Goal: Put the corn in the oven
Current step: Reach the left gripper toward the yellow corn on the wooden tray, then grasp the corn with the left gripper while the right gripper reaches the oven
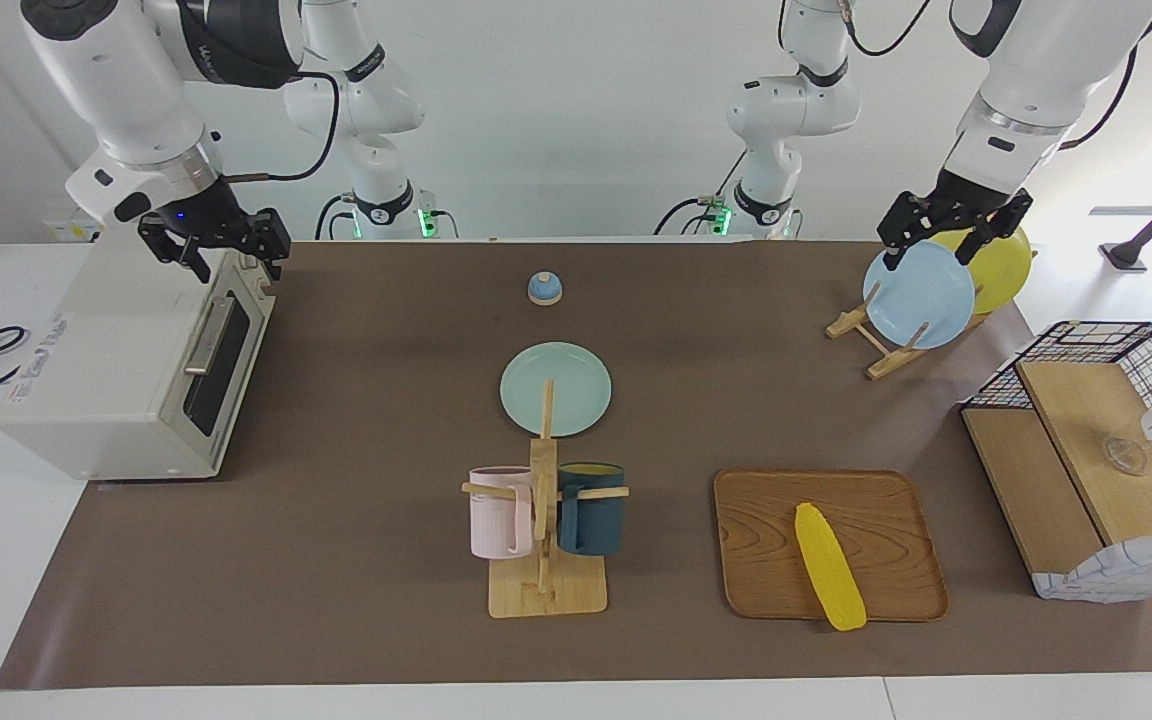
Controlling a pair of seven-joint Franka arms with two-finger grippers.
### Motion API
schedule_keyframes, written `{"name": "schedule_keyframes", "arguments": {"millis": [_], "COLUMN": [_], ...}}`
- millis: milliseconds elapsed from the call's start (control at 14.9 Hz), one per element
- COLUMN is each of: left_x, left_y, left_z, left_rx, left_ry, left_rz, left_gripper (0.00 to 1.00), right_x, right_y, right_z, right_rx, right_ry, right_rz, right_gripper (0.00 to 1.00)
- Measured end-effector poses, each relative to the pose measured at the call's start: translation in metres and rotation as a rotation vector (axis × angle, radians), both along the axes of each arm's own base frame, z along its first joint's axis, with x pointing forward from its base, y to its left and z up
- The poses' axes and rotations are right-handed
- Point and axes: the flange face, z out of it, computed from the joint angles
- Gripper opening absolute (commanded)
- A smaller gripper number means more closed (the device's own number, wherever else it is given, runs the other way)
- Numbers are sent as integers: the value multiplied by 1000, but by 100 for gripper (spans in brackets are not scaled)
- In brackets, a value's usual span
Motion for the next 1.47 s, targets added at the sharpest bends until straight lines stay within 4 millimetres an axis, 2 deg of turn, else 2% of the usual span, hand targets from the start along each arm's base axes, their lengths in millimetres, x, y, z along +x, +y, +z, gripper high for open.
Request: {"name": "schedule_keyframes", "arguments": {"millis": [201,335,469,602,937,1138,1272,1472], "left_x": [5,14,35,62,157,198,215,229], "left_y": [-6,-15,-30,-44,-72,-90,-88,-76], "left_z": [-4,-18,-47,-89,-196,-249,-270,-283], "left_rx": [-14,-26,-35,-45,-81,-102,-111,-115], "left_ry": [-28,-43,-46,-37,-12,-38,-74,-125], "left_rz": [-8,-23,-45,-63,-81,-90,-80,-59], "left_gripper": [100,100,100,100,100,100,100,100], "right_x": [-9,-19,-23,-24,-21,-19,-19,-20], "right_y": [-29,-41,-46,-51,-79,-87,-87,-88], "right_z": [-28,-47,-59,-68,-92,-101,-103,-105], "right_rx": [2,1,-6,-12,-51,-52,-51,-51], "right_ry": [-26,-34,-47,-56,-41,-31,-27,-26], "right_rz": [-17,-33,-38,-44,-62,-67,-68,-69], "right_gripper": [0,0,0,0,0,0,0,0]}}
